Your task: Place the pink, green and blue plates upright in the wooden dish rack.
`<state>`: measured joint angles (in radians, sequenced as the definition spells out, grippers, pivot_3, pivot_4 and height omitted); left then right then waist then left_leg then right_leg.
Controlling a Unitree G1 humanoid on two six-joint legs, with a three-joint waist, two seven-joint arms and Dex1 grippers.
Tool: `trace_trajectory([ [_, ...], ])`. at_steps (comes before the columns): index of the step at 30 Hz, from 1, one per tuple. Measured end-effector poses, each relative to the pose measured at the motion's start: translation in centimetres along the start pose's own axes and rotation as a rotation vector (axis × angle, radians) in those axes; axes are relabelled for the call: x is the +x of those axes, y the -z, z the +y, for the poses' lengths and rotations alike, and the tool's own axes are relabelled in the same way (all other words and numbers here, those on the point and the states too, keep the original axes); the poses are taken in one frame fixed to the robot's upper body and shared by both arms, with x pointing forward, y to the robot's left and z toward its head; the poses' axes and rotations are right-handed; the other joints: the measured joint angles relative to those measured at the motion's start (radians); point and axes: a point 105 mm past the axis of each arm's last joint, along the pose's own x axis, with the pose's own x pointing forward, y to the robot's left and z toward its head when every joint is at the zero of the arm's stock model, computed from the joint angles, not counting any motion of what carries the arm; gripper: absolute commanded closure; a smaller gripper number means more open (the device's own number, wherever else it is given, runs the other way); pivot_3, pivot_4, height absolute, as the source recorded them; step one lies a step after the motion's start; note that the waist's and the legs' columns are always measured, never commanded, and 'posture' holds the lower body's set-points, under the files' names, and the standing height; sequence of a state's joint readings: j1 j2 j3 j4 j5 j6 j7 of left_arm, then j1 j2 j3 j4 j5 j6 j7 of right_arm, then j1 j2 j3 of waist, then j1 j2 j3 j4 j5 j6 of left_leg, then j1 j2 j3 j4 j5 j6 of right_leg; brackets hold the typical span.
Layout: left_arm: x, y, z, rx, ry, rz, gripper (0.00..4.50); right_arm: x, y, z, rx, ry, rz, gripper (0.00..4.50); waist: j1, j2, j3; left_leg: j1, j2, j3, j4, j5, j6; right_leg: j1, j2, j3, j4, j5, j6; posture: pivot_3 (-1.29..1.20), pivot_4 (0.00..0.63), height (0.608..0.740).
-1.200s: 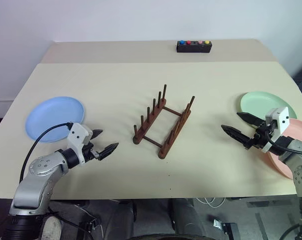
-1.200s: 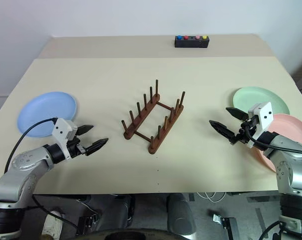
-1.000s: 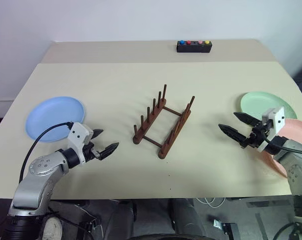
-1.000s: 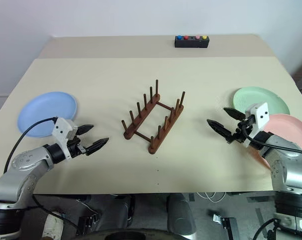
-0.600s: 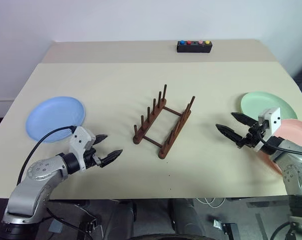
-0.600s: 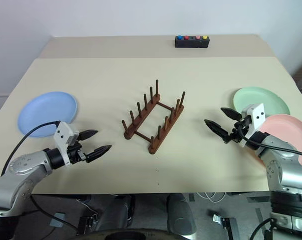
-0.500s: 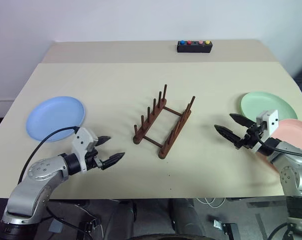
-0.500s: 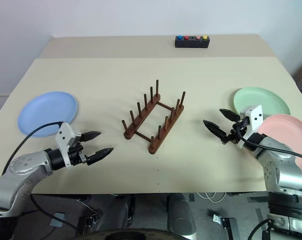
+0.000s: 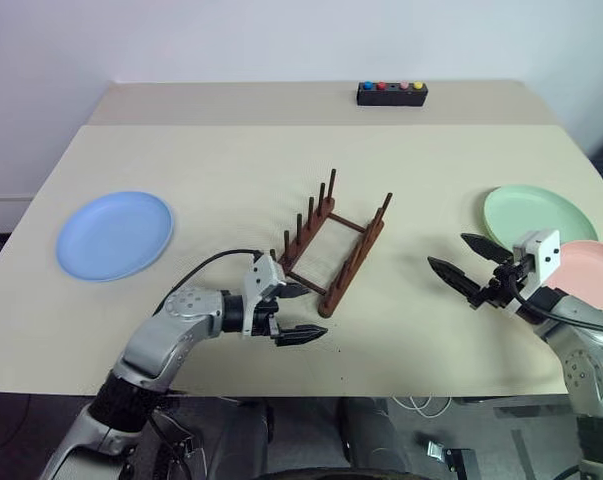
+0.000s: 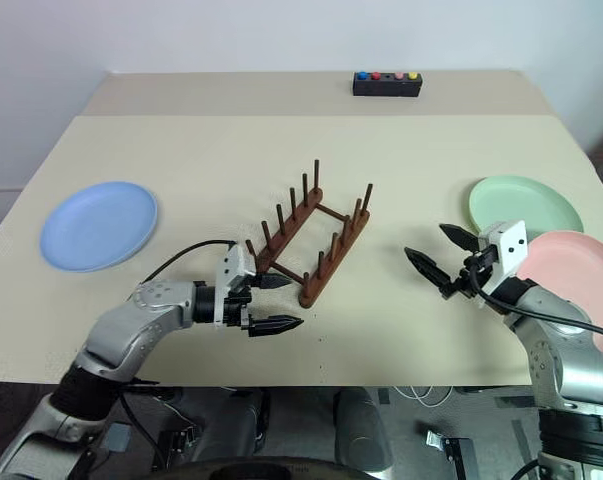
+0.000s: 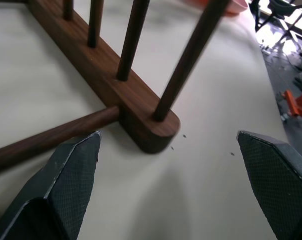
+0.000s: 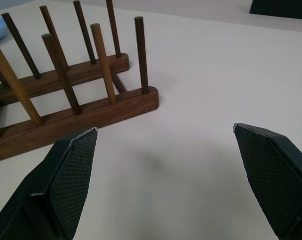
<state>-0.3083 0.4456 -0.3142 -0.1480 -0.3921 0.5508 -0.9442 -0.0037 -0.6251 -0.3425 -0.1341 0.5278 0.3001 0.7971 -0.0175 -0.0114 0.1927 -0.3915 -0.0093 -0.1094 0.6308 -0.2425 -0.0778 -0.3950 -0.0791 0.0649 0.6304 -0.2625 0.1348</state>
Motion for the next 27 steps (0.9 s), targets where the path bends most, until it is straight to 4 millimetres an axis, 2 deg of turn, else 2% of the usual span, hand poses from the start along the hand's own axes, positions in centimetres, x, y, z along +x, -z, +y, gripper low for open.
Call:
trace_trajectory([
  [8,3.1,-0.7,0.9,0.071,-0.035,-0.024,0.03,-0.7,-0.3,0.3,-0.012,0.025,0.001,0.06,0.007,0.000,0.000,0.001,-0.001,0.000,0.001,0.000,0.000,0.003,0.000,0.000,-0.001,0.000,0.000,0.00,0.150,0.734],
  [15,3.0,-0.9,2.3,0.123,-0.114,-0.035,0.03,-1.2,-0.2,0.8,-0.007,0.029,0.006,0.06,0.001,0.000,0.000,0.001,0.000,0.000,0.001,0.000,0.000,0.003,0.000,0.000,0.000,0.000,0.000,0.00,0.150,0.734],
  [19,1.8,-0.9,4.4,0.145,-0.208,-0.038,0.03,-1.2,-0.3,0.8,-0.004,0.037,0.003,0.06,-0.002,0.000,0.000,0.002,0.000,0.000,0.001,0.000,0.000,0.002,0.000,0.000,0.000,0.000,0.000,0.00,0.150,0.734],
  [23,-1.1,-1.2,8.5,0.165,-0.416,-0.034,0.03,-1.2,-0.3,0.8,-0.001,0.042,0.001,0.06,-0.001,0.000,0.000,0.002,0.000,0.000,0.001,0.000,0.000,0.002,0.000,0.000,0.000,0.001,0.001,0.00,0.150,0.734],
  [27,-2.5,-1.3,10.4,0.170,-0.521,-0.042,0.03,-1.2,-0.3,0.8,0.000,0.045,0.001,0.06,0.002,0.000,0.000,0.002,0.000,0.000,0.000,0.000,0.000,0.002,0.000,0.000,0.000,0.002,0.003,0.00,0.150,0.734],
])
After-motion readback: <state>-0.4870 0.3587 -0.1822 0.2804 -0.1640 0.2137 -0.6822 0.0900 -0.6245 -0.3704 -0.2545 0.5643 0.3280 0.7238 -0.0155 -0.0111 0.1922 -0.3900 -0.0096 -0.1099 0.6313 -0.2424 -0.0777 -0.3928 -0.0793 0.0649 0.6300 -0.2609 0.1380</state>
